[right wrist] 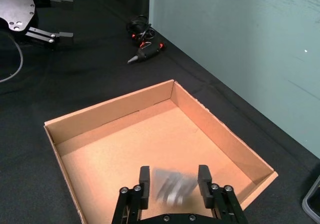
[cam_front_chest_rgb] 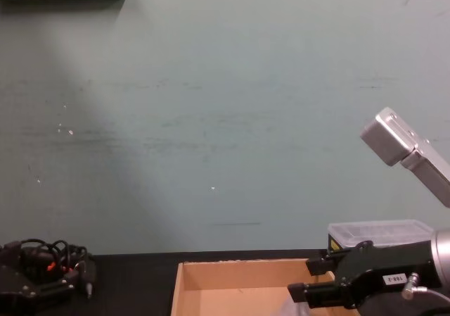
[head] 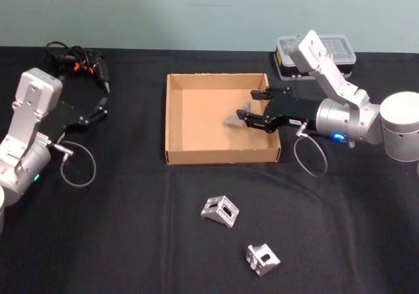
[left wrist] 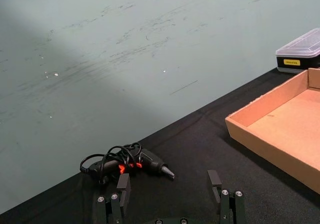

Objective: Use one hand to pick up the angle iron from the table and place it into the box.

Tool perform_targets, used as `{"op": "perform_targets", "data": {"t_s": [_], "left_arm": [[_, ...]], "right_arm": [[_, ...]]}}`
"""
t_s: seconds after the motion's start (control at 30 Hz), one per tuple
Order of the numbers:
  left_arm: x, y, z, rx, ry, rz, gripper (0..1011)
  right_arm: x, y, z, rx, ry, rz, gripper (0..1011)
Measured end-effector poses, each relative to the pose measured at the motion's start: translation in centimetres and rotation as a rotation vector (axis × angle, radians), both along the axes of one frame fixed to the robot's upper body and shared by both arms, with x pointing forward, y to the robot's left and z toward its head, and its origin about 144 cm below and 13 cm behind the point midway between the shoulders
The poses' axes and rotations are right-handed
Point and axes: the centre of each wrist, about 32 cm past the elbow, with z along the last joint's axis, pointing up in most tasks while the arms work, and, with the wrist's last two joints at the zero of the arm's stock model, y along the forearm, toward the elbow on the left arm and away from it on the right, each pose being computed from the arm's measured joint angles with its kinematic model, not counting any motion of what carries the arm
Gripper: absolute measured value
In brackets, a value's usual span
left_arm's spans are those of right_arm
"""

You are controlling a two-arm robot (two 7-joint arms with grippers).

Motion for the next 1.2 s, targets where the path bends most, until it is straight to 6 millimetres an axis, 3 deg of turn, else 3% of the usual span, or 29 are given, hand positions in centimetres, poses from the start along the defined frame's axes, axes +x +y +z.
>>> {"op": "perform_targets", "data": {"t_s": [0.5, 0.8, 1.2], "left_arm": [[0.0, 0.0, 0.0, 0.0, 0.0, 0.0, 1000], [0.0, 0.0, 0.0, 0.0, 0.0, 0.0, 1000], [0.0, 0.0, 0.0, 0.0, 0.0, 0.0, 1000]], "right_arm": [[-0.5, -0.3, 0.2, 0.02, -0.015, -0.011, 1003], [-1.6, -1.3, 0.8, 0.069, -0.057, -0.043, 1002], [-5.0, -4.1, 3.8, 0.134, -0.112, 0.014, 1002]]}}
